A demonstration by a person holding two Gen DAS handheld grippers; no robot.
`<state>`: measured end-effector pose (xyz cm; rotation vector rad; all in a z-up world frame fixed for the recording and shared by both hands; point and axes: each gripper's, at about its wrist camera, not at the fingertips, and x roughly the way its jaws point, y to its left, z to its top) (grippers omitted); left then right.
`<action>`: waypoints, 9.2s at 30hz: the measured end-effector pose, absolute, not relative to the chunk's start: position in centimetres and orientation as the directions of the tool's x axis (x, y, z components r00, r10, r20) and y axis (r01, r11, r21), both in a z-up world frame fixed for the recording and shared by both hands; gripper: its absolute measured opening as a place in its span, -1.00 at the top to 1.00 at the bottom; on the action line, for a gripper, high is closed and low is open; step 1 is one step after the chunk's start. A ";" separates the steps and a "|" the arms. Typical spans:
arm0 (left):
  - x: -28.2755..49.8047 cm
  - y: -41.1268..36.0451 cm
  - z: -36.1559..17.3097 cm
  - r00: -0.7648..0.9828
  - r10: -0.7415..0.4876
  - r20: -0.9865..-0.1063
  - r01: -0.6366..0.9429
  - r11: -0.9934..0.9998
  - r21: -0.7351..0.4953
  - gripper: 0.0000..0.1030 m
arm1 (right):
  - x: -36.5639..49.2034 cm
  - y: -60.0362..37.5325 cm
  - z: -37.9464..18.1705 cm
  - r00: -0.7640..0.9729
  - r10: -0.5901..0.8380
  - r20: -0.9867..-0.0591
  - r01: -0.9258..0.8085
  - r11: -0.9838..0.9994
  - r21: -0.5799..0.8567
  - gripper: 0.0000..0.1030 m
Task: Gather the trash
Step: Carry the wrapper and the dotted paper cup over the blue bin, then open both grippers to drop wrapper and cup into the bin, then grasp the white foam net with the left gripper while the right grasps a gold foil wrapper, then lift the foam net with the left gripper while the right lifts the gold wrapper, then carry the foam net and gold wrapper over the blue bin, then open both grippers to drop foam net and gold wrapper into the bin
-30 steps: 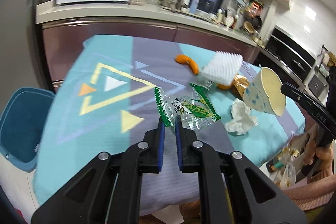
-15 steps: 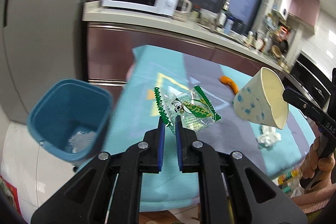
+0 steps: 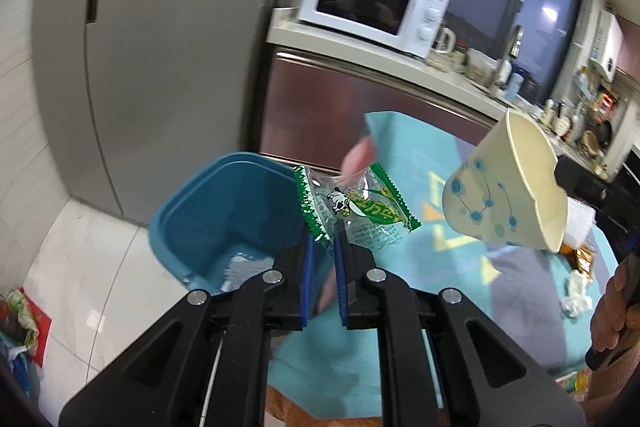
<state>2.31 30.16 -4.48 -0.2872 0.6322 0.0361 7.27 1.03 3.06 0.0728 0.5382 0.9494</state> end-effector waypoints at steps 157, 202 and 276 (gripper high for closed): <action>10.7 -8.1 -3.3 0.721 -0.419 -0.552 0.538 0.840 0.066 0.84 | 3.1 -31.6 -4.2 0.771 0.366 -0.521 -0.203 0.917 0.344 0.99; 7.6 4.9 -3.4 0.763 -0.346 -0.546 0.379 0.924 -0.056 0.84 | 2.7 -34.3 -8.1 0.742 0.324 -0.588 -0.002 0.877 0.481 0.23; 10.2 31.7 -12.4 0.682 0.072 -0.728 -0.184 0.980 -0.075 0.81 | 17.6 15.4 -6.4 0.200 0.656 -0.728 -0.708 0.610 0.356 0.80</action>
